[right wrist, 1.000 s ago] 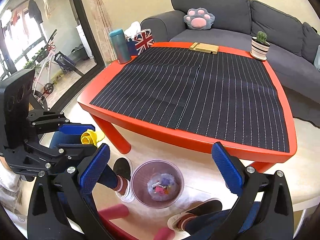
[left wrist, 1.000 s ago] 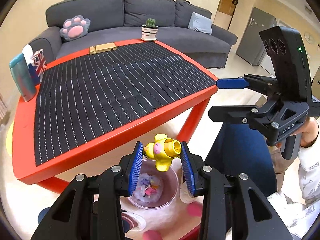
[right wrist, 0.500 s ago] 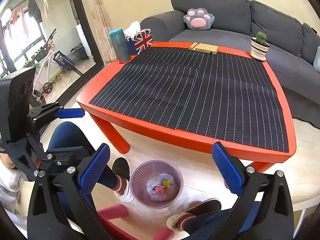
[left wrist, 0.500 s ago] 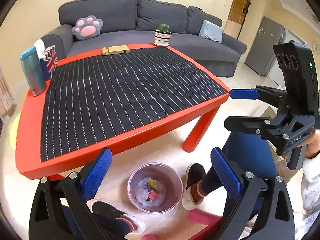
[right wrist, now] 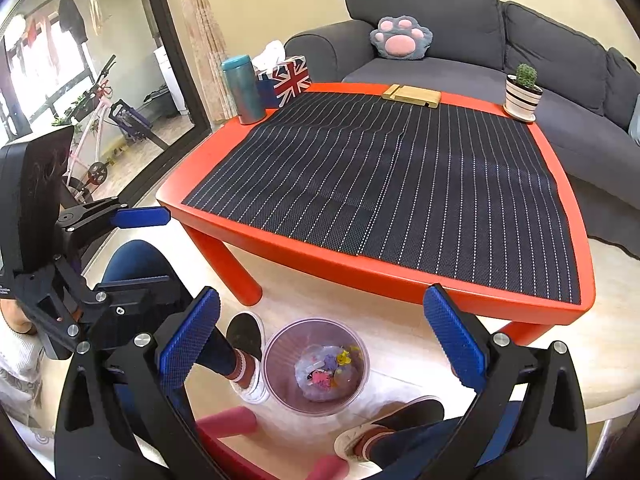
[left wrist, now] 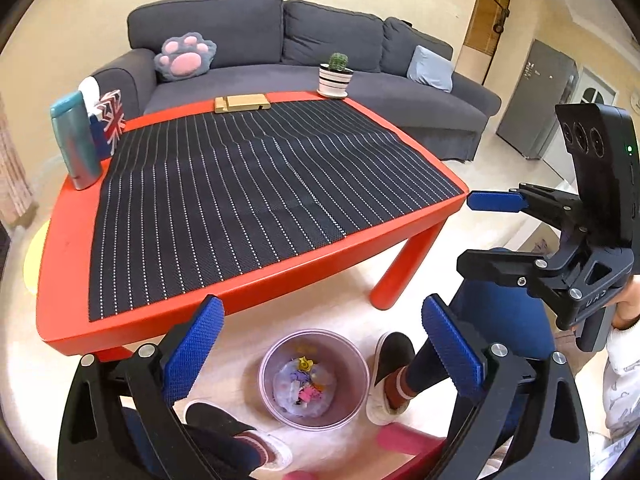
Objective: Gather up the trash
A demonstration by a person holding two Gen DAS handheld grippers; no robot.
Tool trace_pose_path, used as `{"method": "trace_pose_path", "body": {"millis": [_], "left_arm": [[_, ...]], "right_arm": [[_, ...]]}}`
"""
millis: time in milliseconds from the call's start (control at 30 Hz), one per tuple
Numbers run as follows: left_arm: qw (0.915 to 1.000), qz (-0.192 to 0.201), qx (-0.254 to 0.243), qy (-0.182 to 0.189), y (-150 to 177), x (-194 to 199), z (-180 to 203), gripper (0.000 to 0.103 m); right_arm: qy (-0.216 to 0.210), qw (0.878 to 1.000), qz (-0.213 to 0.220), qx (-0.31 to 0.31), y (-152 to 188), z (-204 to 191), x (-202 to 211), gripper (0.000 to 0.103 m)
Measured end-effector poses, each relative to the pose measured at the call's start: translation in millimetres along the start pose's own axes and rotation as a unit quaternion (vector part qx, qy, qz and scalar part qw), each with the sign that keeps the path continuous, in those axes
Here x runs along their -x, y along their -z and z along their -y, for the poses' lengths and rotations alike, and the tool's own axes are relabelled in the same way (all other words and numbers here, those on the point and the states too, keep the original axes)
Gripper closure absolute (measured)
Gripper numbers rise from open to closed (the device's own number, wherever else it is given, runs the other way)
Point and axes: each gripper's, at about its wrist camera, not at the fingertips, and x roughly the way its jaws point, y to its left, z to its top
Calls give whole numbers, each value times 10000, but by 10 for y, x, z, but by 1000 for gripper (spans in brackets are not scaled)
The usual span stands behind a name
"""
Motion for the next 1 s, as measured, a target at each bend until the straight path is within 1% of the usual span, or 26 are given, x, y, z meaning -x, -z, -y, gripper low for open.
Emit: {"method": "trace_pose_path", "body": {"millis": [100, 300, 633, 933, 1000], "left_arm": [[10000, -5, 64, -56, -17, 6, -33, 8], [9998, 49, 133, -134, -119, 36, -127, 8], [9992, 162, 164, -328, -382, 53, -305, 8], [9987, 227, 205, -409, -639, 22, -463, 7], [9983, 255, 164, -498, -704, 13, -492, 6]], "right_arm": [[10, 10000, 9, 10, 0, 0, 1, 3], [72, 9999, 79, 43, -119, 28, 42, 3], [176, 9996, 175, 123, -439, 71, 61, 3], [186, 9994, 239, 187, -759, 139, 29, 3], [182, 9993, 246, 203, -815, 156, 12, 3]]}}
